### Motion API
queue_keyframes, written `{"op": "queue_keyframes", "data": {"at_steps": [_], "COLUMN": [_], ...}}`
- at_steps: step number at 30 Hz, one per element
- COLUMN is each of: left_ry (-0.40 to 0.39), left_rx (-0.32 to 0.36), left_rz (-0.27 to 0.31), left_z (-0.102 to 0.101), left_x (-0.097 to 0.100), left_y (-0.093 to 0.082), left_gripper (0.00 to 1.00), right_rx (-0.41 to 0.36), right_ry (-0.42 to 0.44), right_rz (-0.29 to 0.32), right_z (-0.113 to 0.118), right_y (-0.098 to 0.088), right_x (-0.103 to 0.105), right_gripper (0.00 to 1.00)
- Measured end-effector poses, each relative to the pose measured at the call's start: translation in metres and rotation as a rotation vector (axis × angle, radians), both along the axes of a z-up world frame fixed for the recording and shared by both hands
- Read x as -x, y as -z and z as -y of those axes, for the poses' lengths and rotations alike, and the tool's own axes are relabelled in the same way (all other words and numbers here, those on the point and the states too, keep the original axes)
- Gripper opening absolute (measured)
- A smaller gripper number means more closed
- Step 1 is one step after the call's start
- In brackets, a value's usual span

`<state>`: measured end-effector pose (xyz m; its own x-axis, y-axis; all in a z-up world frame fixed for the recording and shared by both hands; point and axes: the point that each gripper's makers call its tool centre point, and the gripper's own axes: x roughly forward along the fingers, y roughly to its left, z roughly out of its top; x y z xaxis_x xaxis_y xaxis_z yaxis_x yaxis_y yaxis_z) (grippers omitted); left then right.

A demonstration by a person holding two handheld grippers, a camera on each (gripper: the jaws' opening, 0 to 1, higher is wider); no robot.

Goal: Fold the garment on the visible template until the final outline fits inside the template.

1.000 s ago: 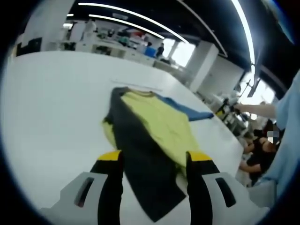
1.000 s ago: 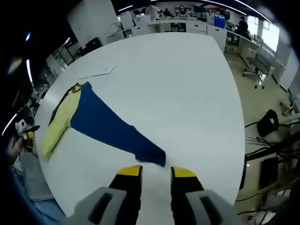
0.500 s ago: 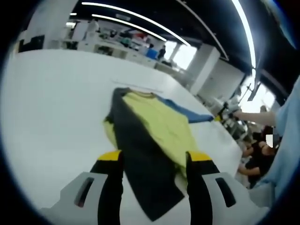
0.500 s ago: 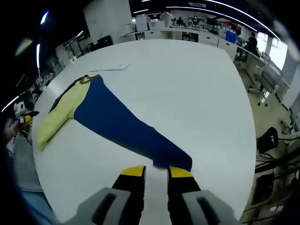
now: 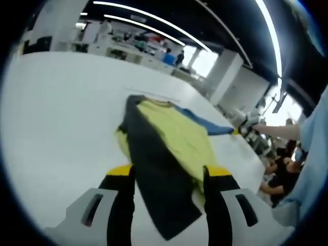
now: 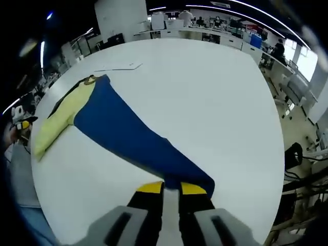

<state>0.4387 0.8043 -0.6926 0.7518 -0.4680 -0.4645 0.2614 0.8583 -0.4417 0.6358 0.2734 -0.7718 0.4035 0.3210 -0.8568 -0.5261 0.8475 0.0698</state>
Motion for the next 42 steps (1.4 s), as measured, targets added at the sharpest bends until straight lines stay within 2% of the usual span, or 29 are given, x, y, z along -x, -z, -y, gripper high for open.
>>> {"op": "queue_keyframes", "data": {"at_steps": [6,10,20,29,36,42], "left_ry": [-0.003,-0.003,-0.002,0.004,-0.001,-0.005], "left_rx": [0.003,0.006,0.027,0.039,0.057,0.062], "left_rz": [0.001,0.001,0.017,0.034,0.039,0.038], "left_z": [0.000,0.000,0.005,0.008,0.010,0.008], "left_x": [-0.001,0.000,-0.003,-0.002,-0.001,0.000], "left_y": [0.000,0.000,-0.003,-0.007,-0.006,-0.004], "left_gripper": [0.50,0.50,0.49,0.49,0.49,0.49], "right_rx": [0.008,-0.012,-0.024,-0.024,-0.029,-0.035], "right_ry": [0.011,0.028,0.043,0.062,0.078,0.086], "right_rz": [0.001,-0.008,-0.004,-0.007,-0.027,-0.070], "right_z": [0.000,0.002,0.015,0.028,0.035,0.036], "right_y": [0.001,-0.002,-0.023,-0.041,-0.044,-0.036], "right_x": [0.000,0.001,0.004,0.019,0.025,0.029], "right_gripper": [0.00,0.00,0.00,0.00,0.00,0.00]}}
